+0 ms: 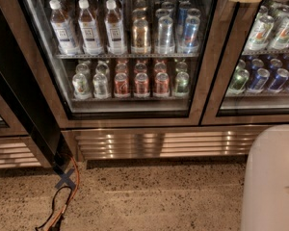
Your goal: Open left fridge door
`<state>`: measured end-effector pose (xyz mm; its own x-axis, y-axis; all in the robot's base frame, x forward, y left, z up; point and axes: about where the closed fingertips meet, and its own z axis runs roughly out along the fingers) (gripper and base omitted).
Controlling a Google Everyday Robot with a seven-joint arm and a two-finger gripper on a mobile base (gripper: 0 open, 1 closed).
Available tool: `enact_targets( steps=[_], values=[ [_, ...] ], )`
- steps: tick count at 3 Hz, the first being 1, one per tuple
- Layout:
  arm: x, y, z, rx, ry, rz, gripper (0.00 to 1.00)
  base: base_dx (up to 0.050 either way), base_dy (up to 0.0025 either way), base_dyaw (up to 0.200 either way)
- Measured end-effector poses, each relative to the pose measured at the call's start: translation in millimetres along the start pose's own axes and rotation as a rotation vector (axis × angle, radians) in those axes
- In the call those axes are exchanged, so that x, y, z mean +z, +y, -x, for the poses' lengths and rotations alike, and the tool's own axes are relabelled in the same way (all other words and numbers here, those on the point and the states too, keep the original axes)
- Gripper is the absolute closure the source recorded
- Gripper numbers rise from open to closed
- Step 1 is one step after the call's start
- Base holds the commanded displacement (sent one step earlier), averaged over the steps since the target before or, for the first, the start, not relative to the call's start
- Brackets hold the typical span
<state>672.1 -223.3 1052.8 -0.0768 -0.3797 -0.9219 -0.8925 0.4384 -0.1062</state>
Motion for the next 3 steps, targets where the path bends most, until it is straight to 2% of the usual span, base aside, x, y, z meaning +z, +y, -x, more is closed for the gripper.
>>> enact_targets(
  steps=[1, 2, 3],
  values=[
    [0.0, 0.0, 0.0, 0.0, 0.0, 0.0, 1.0, 0.0, 0.0, 0.0],
    [0.0, 0.0, 0.0, 0.0, 0.0, 0.0, 0.81, 0.0, 0.0, 0.0],
    [0.1, 0.0, 0.0, 0.0, 0.0, 0.0, 0.58, 0.0, 0.0, 0.0]
  ],
)
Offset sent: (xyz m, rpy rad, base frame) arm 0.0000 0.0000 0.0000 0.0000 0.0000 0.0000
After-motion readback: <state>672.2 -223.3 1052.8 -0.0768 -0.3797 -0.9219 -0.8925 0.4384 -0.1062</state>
